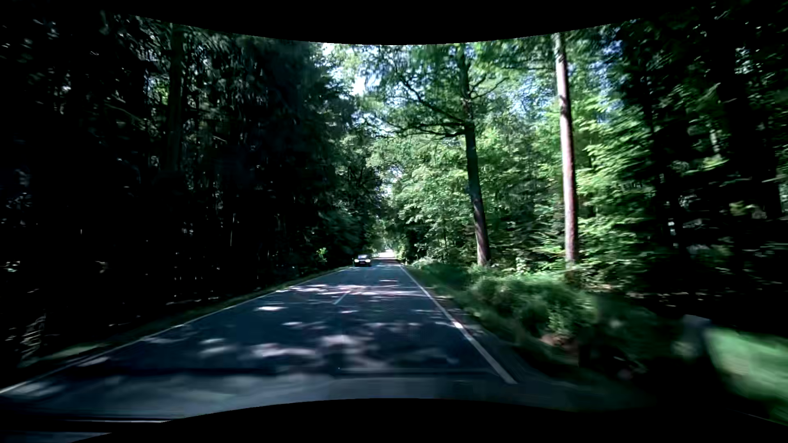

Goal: Follow the waypoints while adhering to traffic rules and regulations

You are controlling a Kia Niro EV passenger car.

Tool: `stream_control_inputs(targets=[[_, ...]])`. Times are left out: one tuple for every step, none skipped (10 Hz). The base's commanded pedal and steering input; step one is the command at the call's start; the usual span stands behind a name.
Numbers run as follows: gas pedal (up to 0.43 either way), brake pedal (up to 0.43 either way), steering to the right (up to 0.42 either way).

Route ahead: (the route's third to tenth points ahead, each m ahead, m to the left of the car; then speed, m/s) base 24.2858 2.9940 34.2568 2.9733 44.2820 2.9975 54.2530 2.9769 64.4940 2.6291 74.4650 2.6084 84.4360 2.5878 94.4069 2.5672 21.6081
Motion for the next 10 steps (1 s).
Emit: stream_control_inputs(targets=[[0.177, 0.0, -0.001], [0.177, 0.0, 0.0], [0.177, 0.0, -0.001], [0.177, 0.0, -0.003], [0.177, 0.0, -0.004], [0.177, 0.0, -0.004], [0.177, 0.0, -0.004], [0.177, 0.0, -0.004], [0.177, 0.0, -0.004], [0.177, 0.0, -0.004]])
